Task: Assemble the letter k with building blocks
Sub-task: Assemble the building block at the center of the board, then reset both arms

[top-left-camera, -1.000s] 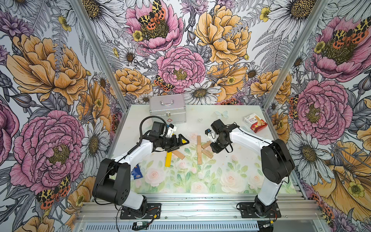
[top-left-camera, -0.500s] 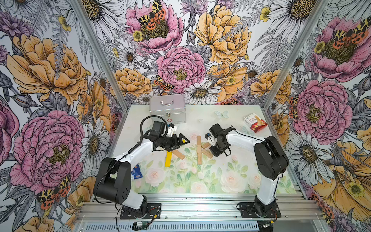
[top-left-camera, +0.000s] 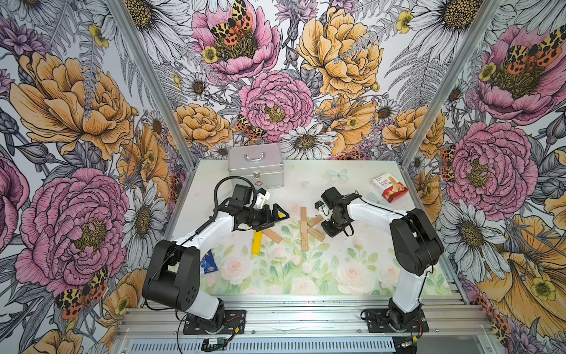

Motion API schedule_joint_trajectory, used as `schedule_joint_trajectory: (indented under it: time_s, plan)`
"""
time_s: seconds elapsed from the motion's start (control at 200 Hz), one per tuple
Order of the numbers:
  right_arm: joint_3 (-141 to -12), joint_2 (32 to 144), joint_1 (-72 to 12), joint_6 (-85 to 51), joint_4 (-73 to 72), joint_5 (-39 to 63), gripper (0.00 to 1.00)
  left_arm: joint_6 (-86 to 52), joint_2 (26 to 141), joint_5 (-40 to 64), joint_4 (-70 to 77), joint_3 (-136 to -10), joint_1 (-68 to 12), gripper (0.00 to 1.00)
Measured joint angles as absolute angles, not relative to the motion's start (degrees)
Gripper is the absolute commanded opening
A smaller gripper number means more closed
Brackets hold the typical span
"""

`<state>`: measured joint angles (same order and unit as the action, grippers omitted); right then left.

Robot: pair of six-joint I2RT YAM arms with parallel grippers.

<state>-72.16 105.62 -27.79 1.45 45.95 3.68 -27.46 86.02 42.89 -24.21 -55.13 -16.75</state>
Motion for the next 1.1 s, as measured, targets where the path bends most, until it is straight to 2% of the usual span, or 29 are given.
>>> schedule_joint_trajectory:
  time_s: [0.47, 0.515, 0.62, 0.735, 0.745, 0.755, 0.765, 0.956, 1.101]
  plan:
    - [-72.2, 98.9, -27.9, -0.7, 46.0, 6.9, 0.26, -27.5, 86.2, 42.9, -24.2, -55.2, -17.1, 0.99]
    - [-72.2, 98.7, -28.1, -0.7, 46.0, 7.4, 0.32, -27.5, 86.2, 42.9, -24.2, -55.2, -17.1, 0.99]
    - [-72.2, 98.3, -28.6, -1.3, 46.0, 8.6, 0.61, -27.5, 86.2, 42.9, -24.2, -55.2, -17.1, 0.99]
    - [-72.2, 97.6, -30.0, -2.2, 45.7, 9.6, 0.76, -27.4, 85.6, 42.9, -24.3, -55.2, -16.8, 0.99]
    - [-72.2, 97.5, -30.2, -2.0, 45.6, 9.6, 0.83, -27.4, 85.5, 42.9, -24.3, -55.2, -16.8, 0.99]
    - [-72.2, 97.4, -30.3, -2.1, 45.6, 9.7, 0.95, -27.4, 85.3, 42.9, -24.4, -55.2, -16.7, 0.99]
    - [-72.2, 97.2, -30.4, -2.5, 45.5, 9.8, 0.98, -27.4, 85.1, 42.9, -24.5, -55.2, -16.6, 0.99]
    - [-70.9, 91.6, -31.6, -4.1, 42.9, 10.7, 0.99, -23.7, 79.4, 40.1, -28.3, -55.2, -11.5, 0.99]
    - [-65.9, 85.1, -29.0, -6.8, 39.9, 8.3, 0.99, -19.6, 72.2, 28.4, -31.9, -54.4, -4.0, 0.99]
